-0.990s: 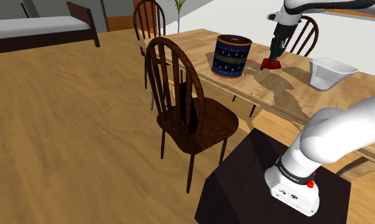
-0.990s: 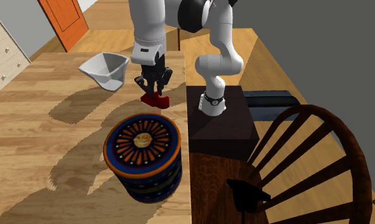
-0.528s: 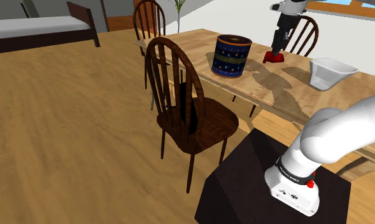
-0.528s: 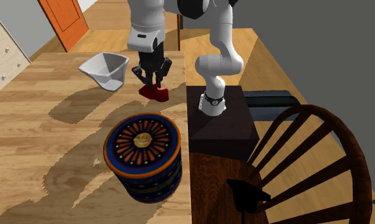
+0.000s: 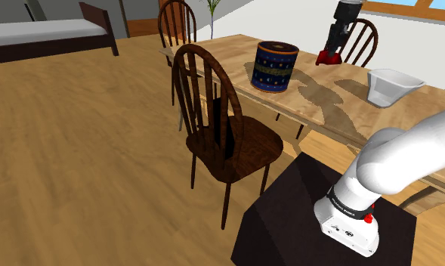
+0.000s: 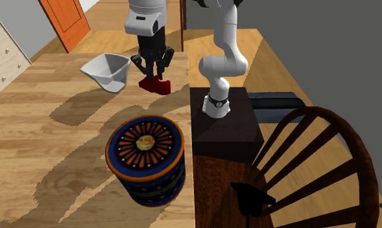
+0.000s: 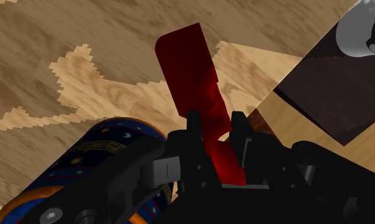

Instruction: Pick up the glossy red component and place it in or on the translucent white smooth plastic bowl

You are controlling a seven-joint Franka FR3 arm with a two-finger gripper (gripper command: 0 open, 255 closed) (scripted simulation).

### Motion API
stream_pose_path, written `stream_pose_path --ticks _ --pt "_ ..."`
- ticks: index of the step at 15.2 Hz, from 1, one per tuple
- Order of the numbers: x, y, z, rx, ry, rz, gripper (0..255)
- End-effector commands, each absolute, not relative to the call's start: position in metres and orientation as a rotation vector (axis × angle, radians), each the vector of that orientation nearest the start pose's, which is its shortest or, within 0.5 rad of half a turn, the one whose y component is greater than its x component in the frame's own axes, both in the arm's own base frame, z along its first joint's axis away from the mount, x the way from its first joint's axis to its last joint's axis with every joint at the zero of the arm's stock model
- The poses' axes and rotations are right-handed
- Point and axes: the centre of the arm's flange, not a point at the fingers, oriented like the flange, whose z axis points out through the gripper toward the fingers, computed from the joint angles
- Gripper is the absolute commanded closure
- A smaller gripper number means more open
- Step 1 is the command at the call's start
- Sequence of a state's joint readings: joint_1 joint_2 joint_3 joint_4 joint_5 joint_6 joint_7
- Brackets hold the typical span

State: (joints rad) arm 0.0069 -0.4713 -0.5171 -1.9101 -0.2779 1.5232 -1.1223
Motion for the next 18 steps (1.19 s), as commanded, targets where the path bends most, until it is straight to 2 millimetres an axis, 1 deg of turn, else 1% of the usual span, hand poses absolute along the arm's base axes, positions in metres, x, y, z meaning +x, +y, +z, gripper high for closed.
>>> stream_pose_path --ticks 1,3,18 --pt "0.324 -0.279 0.663 -3.035 -1.005 0.027 255" --pt "0.324 -0.279 0.672 -3.035 -1.005 0.027 255" --pt "0.193 -0.427 0.684 -3.035 -1.005 0.027 255"
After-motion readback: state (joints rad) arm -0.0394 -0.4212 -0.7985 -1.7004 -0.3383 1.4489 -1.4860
